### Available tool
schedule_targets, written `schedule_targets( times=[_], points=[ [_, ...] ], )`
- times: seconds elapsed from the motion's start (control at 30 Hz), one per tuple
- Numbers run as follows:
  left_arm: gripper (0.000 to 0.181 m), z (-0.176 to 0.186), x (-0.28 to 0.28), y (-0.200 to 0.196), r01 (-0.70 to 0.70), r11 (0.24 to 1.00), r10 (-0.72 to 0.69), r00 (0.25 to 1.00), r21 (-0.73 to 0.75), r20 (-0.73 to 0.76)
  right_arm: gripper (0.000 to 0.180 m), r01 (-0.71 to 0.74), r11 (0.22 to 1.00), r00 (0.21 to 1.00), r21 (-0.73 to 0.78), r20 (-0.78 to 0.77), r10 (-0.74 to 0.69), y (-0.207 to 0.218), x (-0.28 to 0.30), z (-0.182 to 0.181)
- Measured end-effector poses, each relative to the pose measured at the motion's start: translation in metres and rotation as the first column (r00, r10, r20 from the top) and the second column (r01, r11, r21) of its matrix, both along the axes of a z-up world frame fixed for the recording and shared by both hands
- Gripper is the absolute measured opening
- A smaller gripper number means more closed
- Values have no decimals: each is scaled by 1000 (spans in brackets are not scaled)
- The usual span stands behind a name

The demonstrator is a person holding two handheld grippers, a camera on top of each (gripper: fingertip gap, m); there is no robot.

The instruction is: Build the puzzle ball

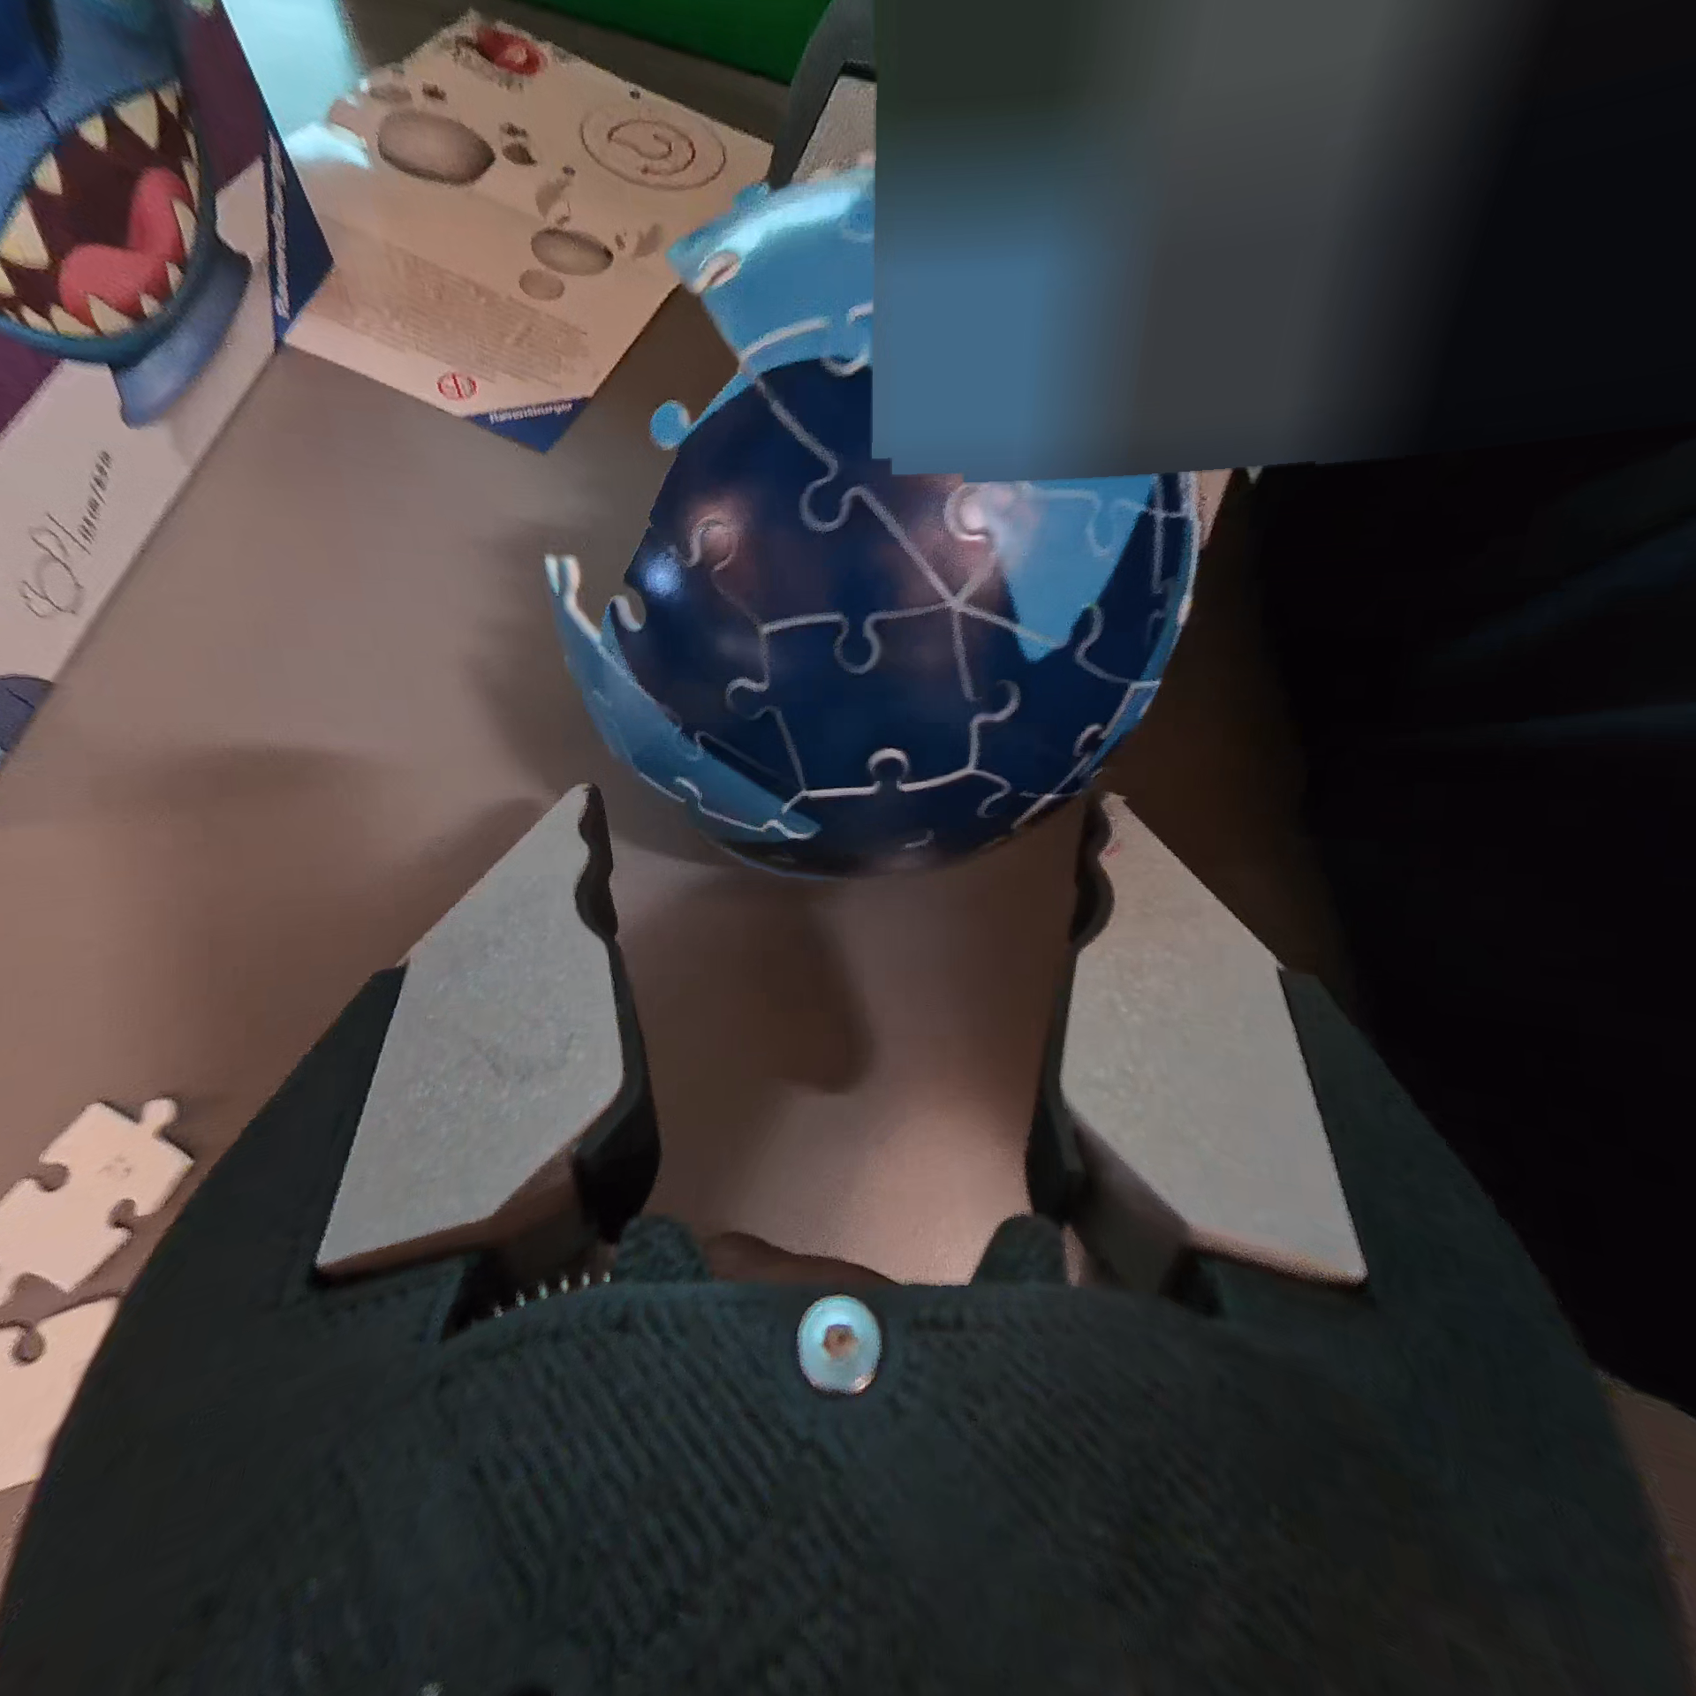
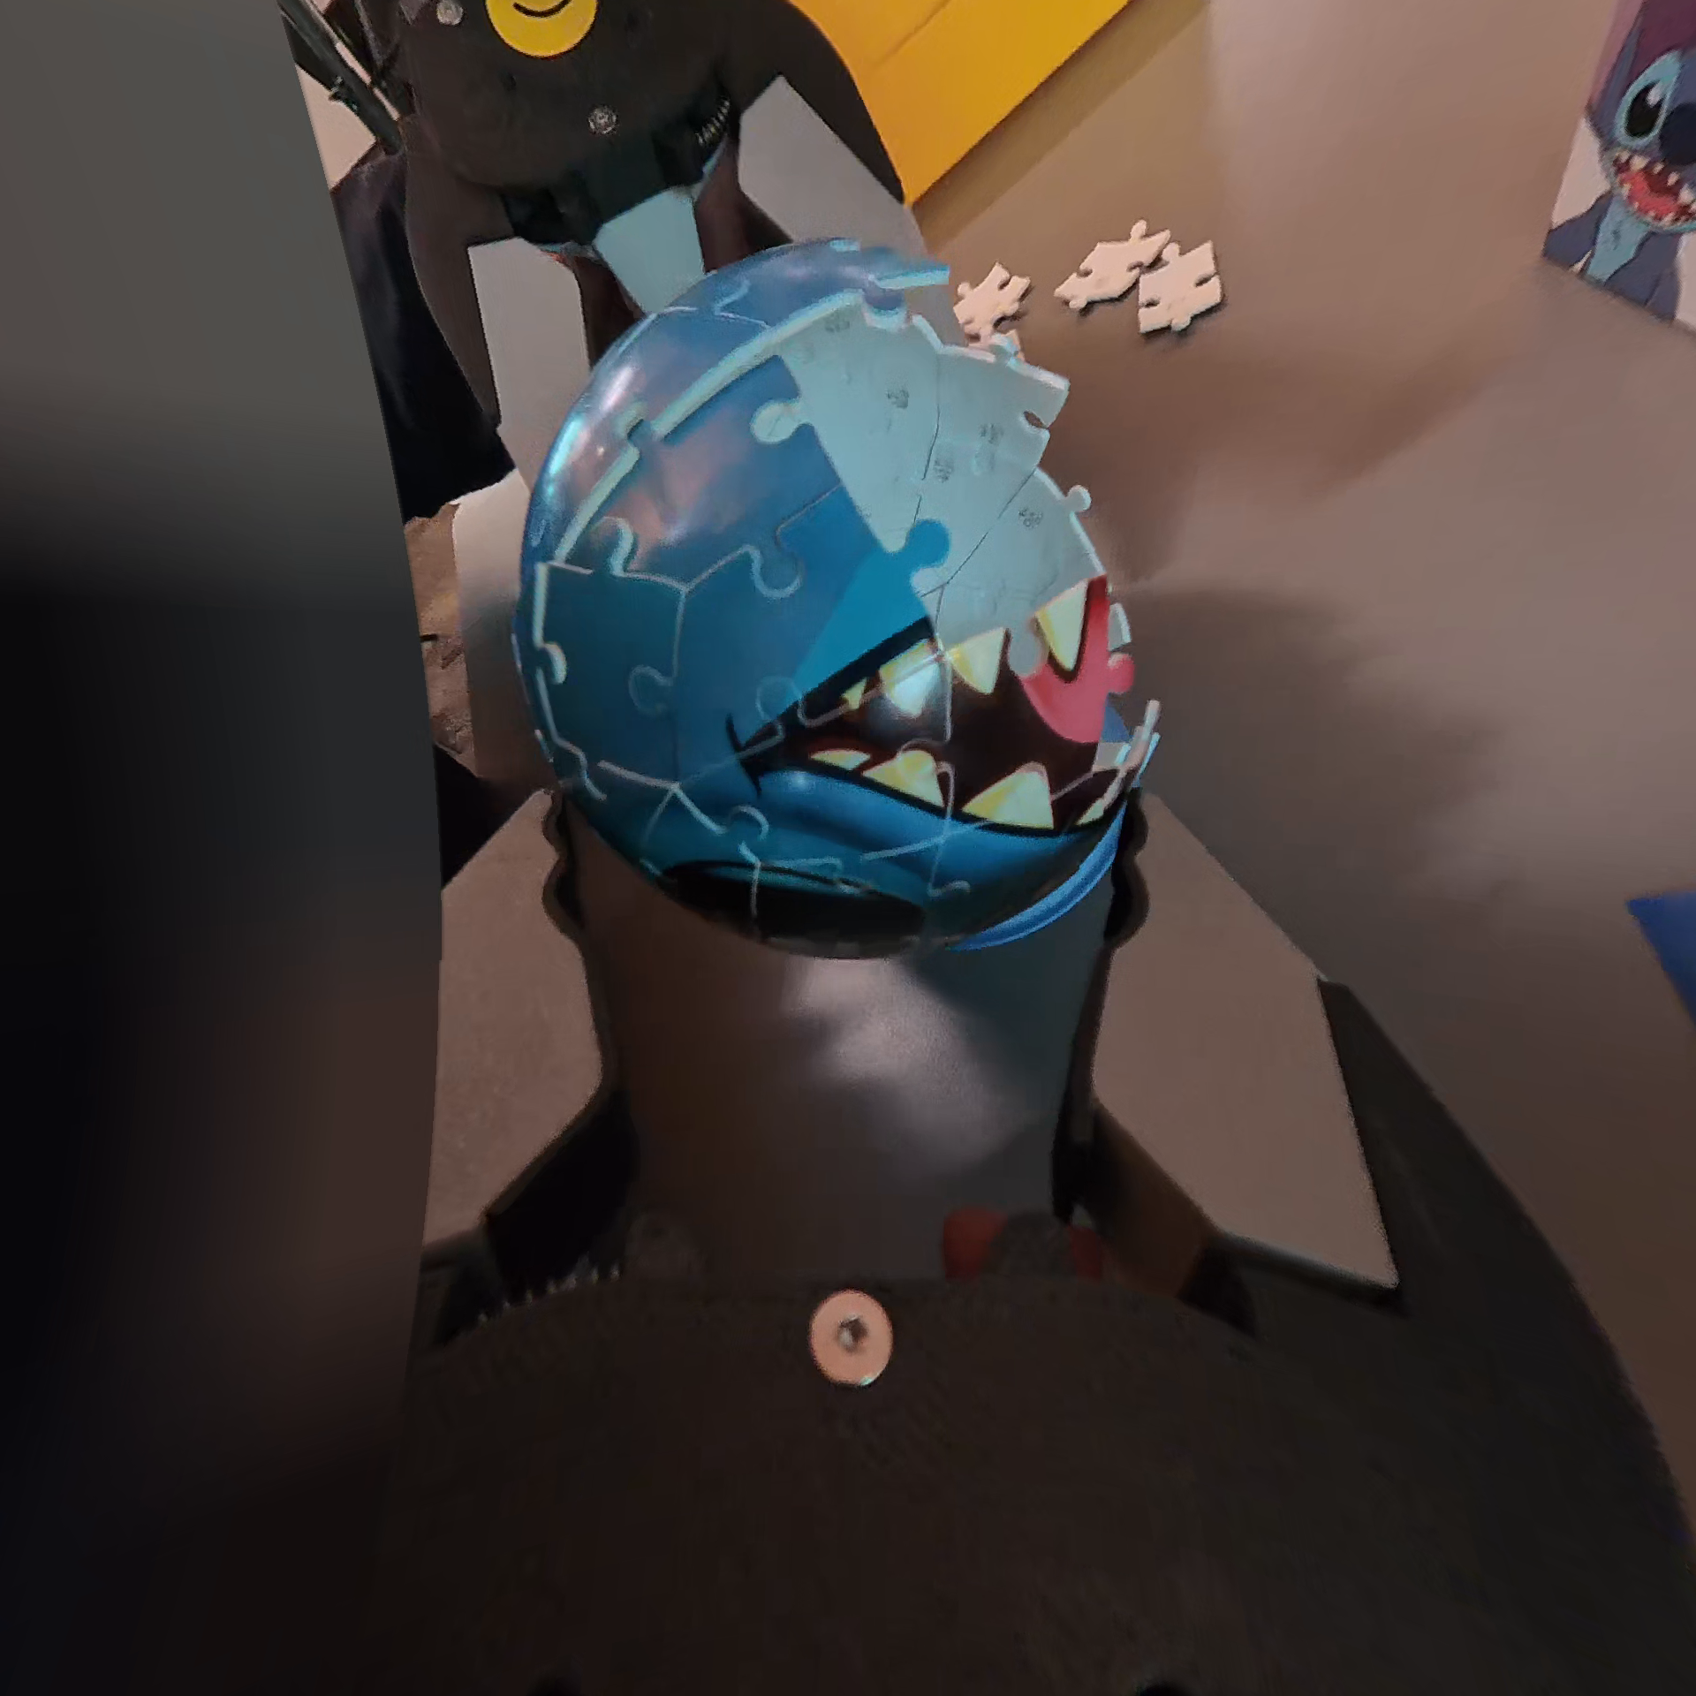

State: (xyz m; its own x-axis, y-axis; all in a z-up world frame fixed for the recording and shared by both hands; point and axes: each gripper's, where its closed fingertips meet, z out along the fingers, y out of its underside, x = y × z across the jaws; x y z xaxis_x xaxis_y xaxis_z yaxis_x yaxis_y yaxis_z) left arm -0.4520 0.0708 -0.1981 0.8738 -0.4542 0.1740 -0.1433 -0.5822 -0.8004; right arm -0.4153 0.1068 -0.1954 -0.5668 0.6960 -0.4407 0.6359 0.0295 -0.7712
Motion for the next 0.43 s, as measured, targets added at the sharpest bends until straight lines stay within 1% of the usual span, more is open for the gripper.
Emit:
schedule_targets(
  times=[0.1, 0.2, 0.33, 0.43],
  points=[
    [104, 5, 4, 1, 9, 999, -7, 998, 43, -57, 112, 30, 1000, 998, -4, -48, -30, 3, 1, 5],
    [105, -3, 4, 4, -11, 999, 16, 992, 47, -126, 112, 47, 999, 995, -10, -84, -48, 4, 1, 7],
    [107, -14, 7, 6, -15, 999, 22, 982, 42, -185, 114, 54, 998, 994, 40, -99, -50, 3, -3, 0],
    [107, -17, 6, 8, -27, 998, 38, 975, 52, -220, 115, 43, 999, 994, 31, -104, -39, -3, -5, 0]
  ],
)
